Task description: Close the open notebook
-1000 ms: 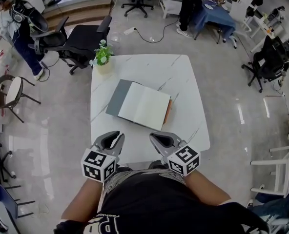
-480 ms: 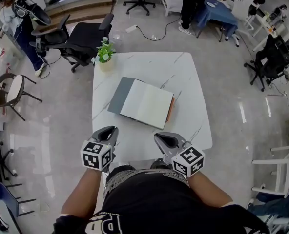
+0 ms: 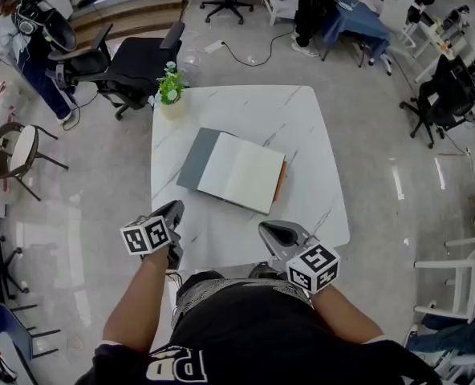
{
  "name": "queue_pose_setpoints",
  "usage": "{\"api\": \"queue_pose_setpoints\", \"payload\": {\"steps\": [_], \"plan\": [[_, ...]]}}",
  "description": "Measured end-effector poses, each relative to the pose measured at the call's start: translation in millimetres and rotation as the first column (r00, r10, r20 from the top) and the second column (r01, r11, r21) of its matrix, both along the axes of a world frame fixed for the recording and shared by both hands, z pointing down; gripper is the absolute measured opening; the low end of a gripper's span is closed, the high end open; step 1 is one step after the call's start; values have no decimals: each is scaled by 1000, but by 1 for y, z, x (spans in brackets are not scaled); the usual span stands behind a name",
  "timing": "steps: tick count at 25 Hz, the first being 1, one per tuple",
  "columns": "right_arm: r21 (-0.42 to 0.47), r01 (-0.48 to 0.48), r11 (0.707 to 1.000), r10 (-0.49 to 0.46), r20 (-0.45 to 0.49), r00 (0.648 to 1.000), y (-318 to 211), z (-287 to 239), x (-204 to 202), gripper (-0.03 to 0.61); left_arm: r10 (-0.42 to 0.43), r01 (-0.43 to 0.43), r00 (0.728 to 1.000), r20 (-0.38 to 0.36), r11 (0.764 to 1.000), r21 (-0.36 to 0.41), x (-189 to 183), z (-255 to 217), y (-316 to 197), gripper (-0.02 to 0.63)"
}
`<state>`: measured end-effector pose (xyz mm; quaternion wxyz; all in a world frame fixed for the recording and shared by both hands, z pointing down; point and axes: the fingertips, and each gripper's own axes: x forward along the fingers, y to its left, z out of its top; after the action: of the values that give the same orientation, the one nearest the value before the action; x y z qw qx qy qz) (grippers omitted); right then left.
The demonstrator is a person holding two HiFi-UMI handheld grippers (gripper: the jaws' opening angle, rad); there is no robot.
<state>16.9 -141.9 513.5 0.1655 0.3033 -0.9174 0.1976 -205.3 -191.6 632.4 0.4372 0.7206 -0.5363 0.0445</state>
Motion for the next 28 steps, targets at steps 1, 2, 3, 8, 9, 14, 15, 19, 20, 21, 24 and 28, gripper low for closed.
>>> {"api": "queue_pose_setpoints", "payload": {"steps": [1, 2, 3, 8, 9, 14, 15, 19, 20, 21, 24, 28], "plan": [[-1, -3, 1000, 3, -1, 1000, 0, 0, 1, 0, -25, 24, 999, -48, 1000, -12, -2, 5, -3, 110], [-2, -6, 1000, 6, -3, 1000, 0, 1, 2, 0, -48, 46, 995, -88, 999, -23, -4, 9, -5, 112], [-3, -8, 1000, 8, -5, 1000, 0, 1, 2, 0, -66, 62, 991, -117, 998, -31, -6, 14, -9, 112], [-7, -18, 1000, 18, -11, 1000, -3, 4, 0, 0, -103, 93, 982, -157, 993, -68, -19, 38, -25, 112], [-6, -20, 1000, 19, -12, 1000, -4, 4, -1, 0, -111, 101, 981, -162, 992, -72, -21, 41, -28, 112], [-8, -30, 1000, 30, -16, 999, -7, 2, -2, 0, -134, 120, 971, -197, 989, -82, -24, 51, -40, 112], [-9, -31, 999, 31, -18, 999, -6, 3, -2, 0, -137, 123, 970, -200, 989, -82, -24, 53, -42, 112], [-15, -45, 999, 44, -27, 999, -7, 6, 0, 0, -147, 133, 970, -192, 987, -84, -29, 59, -49, 112], [-17, -49, 999, 49, -29, 998, -7, 7, 1, 0, -150, 136, 969, -196, 987, -86, -30, 61, -50, 113], [-19, -53, 998, 52, -31, 998, -8, 7, 2, 0, -155, 139, 966, -205, 986, -89, -31, 63, -52, 114], [-20, -61, 998, 60, -37, 998, -9, 9, 3, 0, -178, 155, 946, -270, 982, -104, -31, 68, -56, 118], [-24, -70, 997, 69, -50, 996, -9, 11, 3, 0, -230, 190, 879, -417, 972, -136, -30, 75, -61, 123]]}}
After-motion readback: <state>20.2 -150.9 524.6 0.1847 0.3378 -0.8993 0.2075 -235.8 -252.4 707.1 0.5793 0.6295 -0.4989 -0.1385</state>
